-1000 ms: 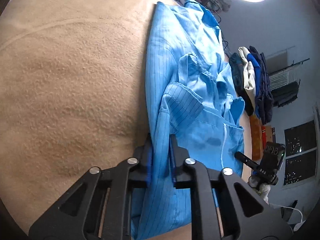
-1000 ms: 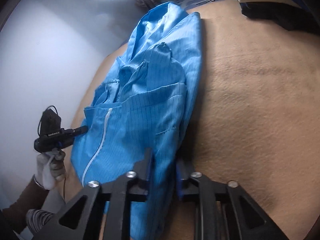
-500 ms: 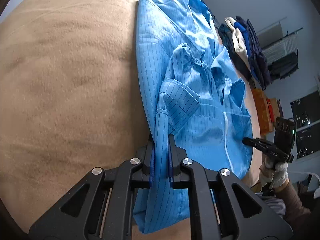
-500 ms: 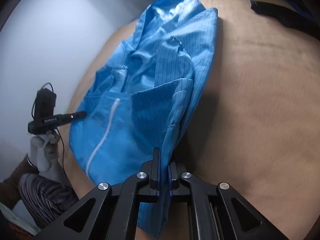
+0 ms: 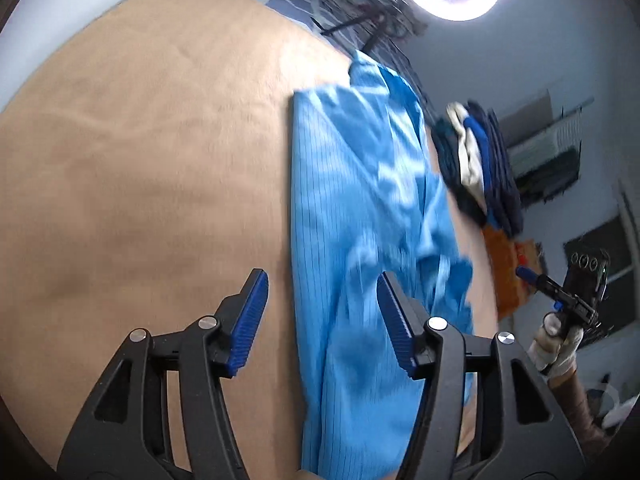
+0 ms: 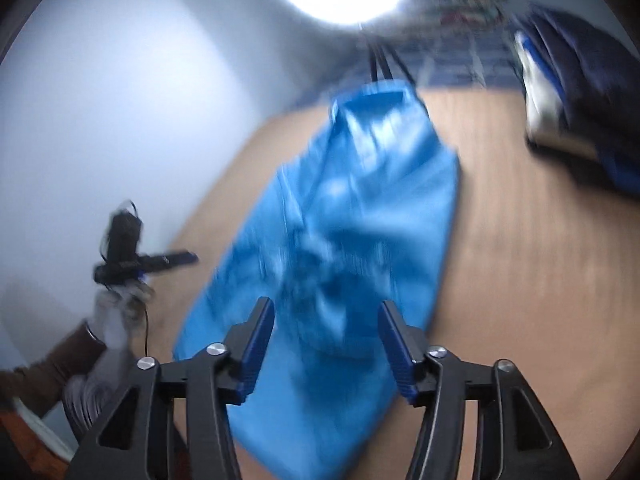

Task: Fold large clothes
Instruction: 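Grasp the folded bundle with both tools and fold it over toward the collar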

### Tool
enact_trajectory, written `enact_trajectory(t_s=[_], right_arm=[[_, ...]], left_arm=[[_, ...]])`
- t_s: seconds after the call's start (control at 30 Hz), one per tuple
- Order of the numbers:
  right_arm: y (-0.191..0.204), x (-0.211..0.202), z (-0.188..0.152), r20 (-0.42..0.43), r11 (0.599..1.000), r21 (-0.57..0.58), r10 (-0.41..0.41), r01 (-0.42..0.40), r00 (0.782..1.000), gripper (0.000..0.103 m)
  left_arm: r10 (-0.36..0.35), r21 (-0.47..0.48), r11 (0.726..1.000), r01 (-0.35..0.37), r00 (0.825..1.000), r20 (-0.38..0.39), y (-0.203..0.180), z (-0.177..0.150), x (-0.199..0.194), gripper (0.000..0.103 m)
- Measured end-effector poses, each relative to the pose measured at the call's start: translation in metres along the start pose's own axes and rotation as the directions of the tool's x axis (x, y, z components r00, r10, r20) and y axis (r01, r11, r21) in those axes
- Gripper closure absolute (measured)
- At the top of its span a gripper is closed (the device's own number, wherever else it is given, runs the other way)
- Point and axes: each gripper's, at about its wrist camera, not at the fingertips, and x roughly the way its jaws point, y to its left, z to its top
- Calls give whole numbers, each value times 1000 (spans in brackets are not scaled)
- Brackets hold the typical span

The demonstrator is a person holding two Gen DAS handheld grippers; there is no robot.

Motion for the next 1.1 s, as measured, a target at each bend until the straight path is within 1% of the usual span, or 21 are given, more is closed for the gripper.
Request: enact_trajectory(t_s=[0.07,0.1,0.13,0.2,0.23,0.27,0.3,0.33,0.4,0.5,0.6,0.73,0.8,0.83,0.87,0.9,0.93,1.0,1.03,1.07,1.1], right_arm=[[1,18,32,13,999,3,36,-36,999,45],[3,26,42,15,999,-2,33,-33,999,45],[2,41,61,12,1000,-8,26,-26,1000,45],[2,67,86,4,999,-6,40,-40,999,45],[4,78,92,4,999,-6,45,-45,999,45],[5,94,108,4,999,-10,52,-52,999,45],[4,102,113,6,999,-15,51,-51,999,45],[4,118,128,5,999,-25,48,-48,999,45],[2,140,146,-2,998,-22,51,-51,999,45],[0,180,182,-12,998,-14,54,-54,998,45],[4,215,211,-26,999,-31,35,-36,999,45],[4,254,234,-73,998,-40,-50,47,996,46],[2,278,242,-109,995,-36,-93,89,990,49],[0,286,244,-120,995,-28,-97,94,988,51],[-2,294,246,-130,995,-17,-102,101,986,54],[-5,300,248,-135,994,-4,-110,110,985,57],[-7,306,250,-136,994,12,-110,112,985,59],[-10,314,251,-143,992,43,-111,118,984,71],[-10,316,251,-145,991,52,-118,127,982,74],[-11,318,251,-146,987,61,-136,146,980,84],[-10,320,250,-148,986,59,-148,159,978,97]], left_arm=[[-7,-18,1000,7,1000,8,8,25,17,44],[-16,-29,999,16,1000,8,12,37,27,44],[-23,-37,999,23,1000,4,14,43,34,44],[-34,-59,998,34,999,2,21,63,51,44],[-48,-64,997,48,999,2,24,69,58,44],[-56,-73,996,56,998,4,27,74,63,44],[-71,-84,994,71,997,8,29,81,70,44],[-82,-89,993,82,997,8,31,88,76,44],[-94,-92,991,95,995,12,33,98,85,44],[-110,-81,991,111,994,17,32,112,96,44],[-117,-61,991,118,993,18,32,123,103,44],[-133,-34,991,133,991,12,30,132,113,44],[-136,-15,991,136,991,7,28,133,114,44],[-137,-14,990,137,991,8,27,133,114,52],[-137,-15,990,137,991,1,28,134,116,68],[-131,-20,991,131,991,-13,29,134,119,78],[-119,-25,993,118,993,-17,31,134,121,90],[-111,-13,994,111,994,-11,30,134,122,94],[-110,1,994,110,994,0,27,133,119,97],[-108,19,994,108,994,15,24,131,115,98],[-101,34,994,100,994,32,22,129,111,99]])
